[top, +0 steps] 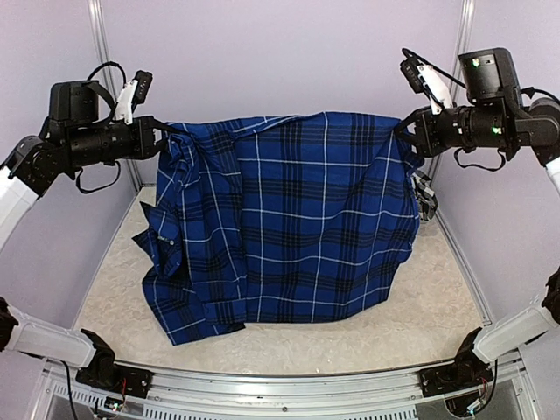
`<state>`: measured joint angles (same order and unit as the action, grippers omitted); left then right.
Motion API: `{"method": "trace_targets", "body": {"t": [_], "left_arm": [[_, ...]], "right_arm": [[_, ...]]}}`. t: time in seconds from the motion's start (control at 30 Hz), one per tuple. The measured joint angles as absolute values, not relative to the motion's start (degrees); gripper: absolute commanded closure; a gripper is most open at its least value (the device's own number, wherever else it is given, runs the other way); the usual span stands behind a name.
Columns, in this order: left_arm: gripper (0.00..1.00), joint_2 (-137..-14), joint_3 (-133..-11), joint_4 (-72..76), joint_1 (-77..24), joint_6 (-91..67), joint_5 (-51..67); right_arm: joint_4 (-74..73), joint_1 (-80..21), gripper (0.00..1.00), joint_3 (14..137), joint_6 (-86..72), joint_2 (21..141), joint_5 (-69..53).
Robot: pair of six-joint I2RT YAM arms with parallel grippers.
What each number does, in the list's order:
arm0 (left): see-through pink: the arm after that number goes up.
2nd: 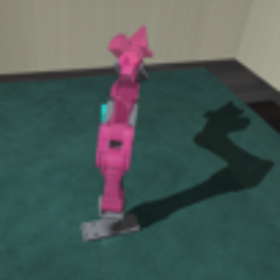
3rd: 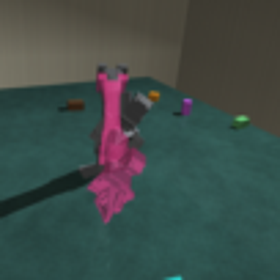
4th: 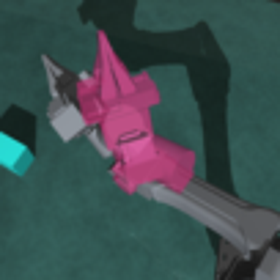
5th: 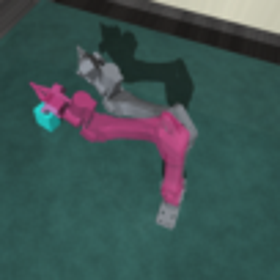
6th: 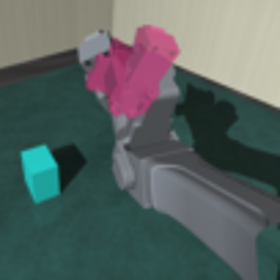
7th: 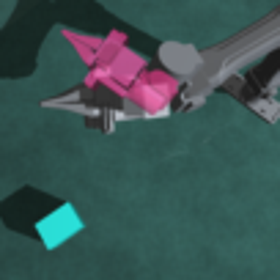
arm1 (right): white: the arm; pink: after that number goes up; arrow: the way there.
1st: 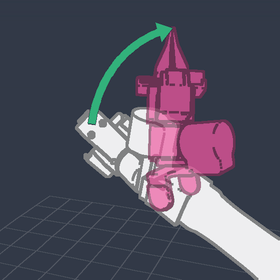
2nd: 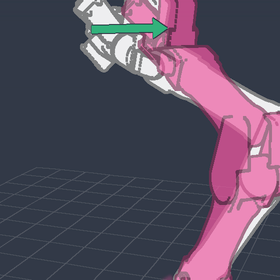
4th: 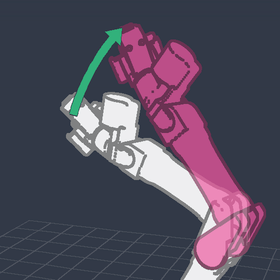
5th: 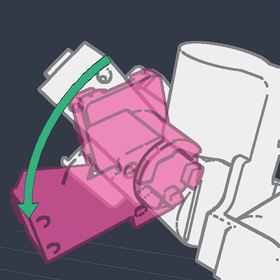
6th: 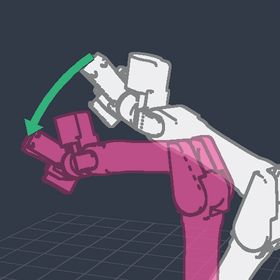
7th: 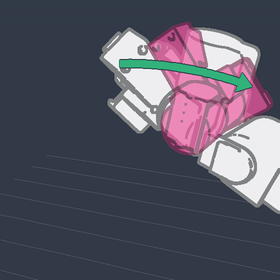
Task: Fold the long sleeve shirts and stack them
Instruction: Flatten out the crumpled shirt at the center of the board.
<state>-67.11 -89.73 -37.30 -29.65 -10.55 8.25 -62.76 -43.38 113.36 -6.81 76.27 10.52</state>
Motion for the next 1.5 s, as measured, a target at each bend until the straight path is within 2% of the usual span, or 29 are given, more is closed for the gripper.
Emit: {"method": "trace_targets", "body": {"t": [0.23, 0.5, 0.67, 0.83, 1.03, 1.13, 1.3, 1.5], "left_arm": [[1.0, -65.08, -91.44, -38.0, -31.68, -9.91, 9.5], [1.0, -51.42, -89.45, -40.1, -45.32, -8.51, 14.46], [1.0, -42.85, -87.39, -40.4, -46.3, -8.6, 19.57], [1.0, -43.09, -86.46, -42.37, -45.69, -8.75, 20.27], [1.0, -50.87, -86.87, -42.94, -44.4, -8.64, 11.4], [1.0, -59.05, -87.39, -42.28, -36.01, -8.84, 9.08], [1.0, -76.53, -85.91, -36.69, -23.38, -11.11, 6.76], [1.0, -100.75, -87.22, -32.08, -20.49, -12.99, 5.96]], "right_arm": [[-63.18, -43.33, 1.0, 116.25, -4.95, 74.91, 8.73], [-66.85, -43.33, 1.0, 111.33, -4.14, 66.72, -5.69], [-66.32, -43.57, 1.0, 110.96, -5.17, 59.29, -16.03], [-65.71, -43.7, 1.0, 106.61, -7.22, 56.21, -18.55], [-65.69, -43.46, 1.0, 101.38, -9.19, 60.62, -9.72], [-64.9, -41.45, 1.0, 101.25, -9.45, 67.68, -1.67], [-57.52, -32.38, 1.0, 99.07, -8.21, 84.09, 5.13], [-53.43, -26.94, 1.0, 105.75, -4.08, 110.21, 11.4]]}}
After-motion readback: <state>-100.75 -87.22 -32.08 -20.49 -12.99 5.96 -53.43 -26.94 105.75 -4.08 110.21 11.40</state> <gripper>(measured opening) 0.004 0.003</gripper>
